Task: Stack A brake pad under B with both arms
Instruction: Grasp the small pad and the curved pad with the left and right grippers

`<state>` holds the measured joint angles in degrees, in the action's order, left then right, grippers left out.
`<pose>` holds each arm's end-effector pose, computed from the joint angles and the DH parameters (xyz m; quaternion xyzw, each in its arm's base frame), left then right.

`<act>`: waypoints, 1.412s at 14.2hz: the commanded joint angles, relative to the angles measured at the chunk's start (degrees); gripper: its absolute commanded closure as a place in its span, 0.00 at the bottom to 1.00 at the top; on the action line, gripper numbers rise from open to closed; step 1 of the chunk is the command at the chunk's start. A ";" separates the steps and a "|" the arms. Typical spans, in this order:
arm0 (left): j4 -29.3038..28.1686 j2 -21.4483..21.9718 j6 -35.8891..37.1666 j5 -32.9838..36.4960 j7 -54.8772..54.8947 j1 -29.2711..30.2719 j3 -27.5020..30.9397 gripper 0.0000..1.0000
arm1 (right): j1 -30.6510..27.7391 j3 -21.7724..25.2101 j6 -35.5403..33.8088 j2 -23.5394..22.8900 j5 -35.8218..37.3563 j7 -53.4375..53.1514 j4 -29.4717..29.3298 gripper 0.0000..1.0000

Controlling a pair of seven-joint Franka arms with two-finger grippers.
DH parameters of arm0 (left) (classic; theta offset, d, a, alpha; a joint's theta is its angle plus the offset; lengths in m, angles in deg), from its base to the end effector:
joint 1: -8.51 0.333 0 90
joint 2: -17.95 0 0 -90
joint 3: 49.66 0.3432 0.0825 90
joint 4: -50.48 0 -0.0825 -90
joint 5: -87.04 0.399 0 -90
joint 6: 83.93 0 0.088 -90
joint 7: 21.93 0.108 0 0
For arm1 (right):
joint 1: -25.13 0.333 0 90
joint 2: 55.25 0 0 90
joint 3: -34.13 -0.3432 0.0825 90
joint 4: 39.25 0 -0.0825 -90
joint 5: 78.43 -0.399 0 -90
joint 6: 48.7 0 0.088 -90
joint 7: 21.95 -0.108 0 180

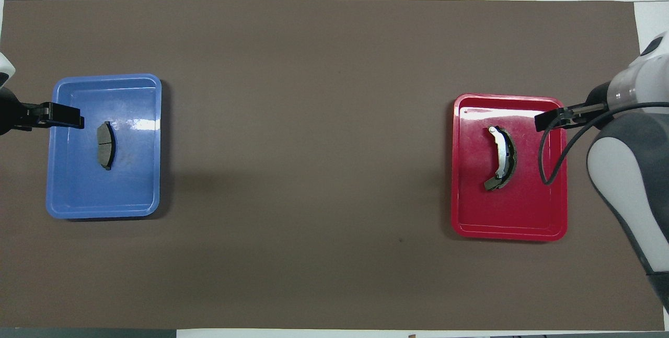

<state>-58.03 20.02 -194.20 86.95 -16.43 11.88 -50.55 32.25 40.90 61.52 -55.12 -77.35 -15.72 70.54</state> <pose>0.5706 0.0245 0.5433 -0.9991 0.0261 -0.0334 0.0019 0.5743 0.0021 0.5127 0.9981 0.0606 0.0044 0.0090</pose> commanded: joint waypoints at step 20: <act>-20.24 -13.23 -38.43 -0.26 3.21 5.78 0.10 0.27 | -0.70 -0.01 26.27 -8.04 -5.39 1.42 20.47 0.09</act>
<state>-76.35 6.57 -230.00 86.94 -12.57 17.18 -50.32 32.10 41.17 86.19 -62.42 -81.76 -15.72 90.54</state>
